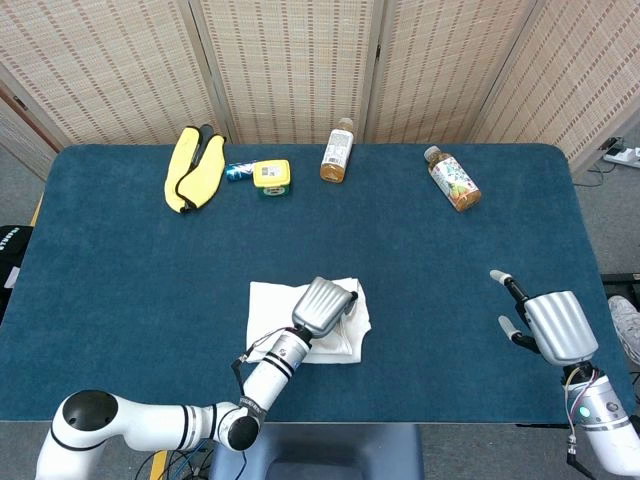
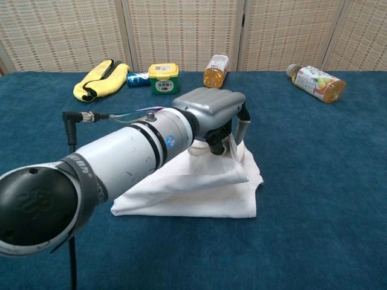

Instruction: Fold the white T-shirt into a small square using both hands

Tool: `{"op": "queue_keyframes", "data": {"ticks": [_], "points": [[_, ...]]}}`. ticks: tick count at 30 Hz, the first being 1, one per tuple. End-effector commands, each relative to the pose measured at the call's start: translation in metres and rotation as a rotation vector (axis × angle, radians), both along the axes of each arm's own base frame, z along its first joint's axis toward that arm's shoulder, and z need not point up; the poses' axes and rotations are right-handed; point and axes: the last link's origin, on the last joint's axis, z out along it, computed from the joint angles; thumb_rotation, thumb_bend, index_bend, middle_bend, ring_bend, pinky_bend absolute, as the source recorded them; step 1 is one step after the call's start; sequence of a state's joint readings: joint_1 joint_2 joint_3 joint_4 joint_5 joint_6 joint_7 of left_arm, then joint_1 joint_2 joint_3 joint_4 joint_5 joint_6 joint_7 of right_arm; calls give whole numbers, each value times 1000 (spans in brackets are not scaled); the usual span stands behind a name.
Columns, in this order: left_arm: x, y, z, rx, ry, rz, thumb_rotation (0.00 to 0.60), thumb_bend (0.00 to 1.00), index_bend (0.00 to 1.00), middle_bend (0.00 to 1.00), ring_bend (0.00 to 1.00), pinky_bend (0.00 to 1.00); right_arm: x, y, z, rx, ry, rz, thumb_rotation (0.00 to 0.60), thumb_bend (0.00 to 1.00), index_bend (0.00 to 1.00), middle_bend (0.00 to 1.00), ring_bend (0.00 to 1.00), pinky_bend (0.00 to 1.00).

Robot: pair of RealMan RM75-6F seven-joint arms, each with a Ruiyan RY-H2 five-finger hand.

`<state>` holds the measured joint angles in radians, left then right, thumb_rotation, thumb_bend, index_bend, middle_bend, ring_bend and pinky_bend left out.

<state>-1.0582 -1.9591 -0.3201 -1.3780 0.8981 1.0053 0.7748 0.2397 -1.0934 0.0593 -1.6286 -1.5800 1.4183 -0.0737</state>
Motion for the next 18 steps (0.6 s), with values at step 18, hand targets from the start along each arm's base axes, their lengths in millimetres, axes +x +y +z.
{"op": "queue_keyframes", "data": {"ticks": [18], "points": [[18,-5,-31,30,32,-7,600,447,409,962,867,967,-8,4,6,-16,-6,-20,600,321,174,951,990,1000]]}}
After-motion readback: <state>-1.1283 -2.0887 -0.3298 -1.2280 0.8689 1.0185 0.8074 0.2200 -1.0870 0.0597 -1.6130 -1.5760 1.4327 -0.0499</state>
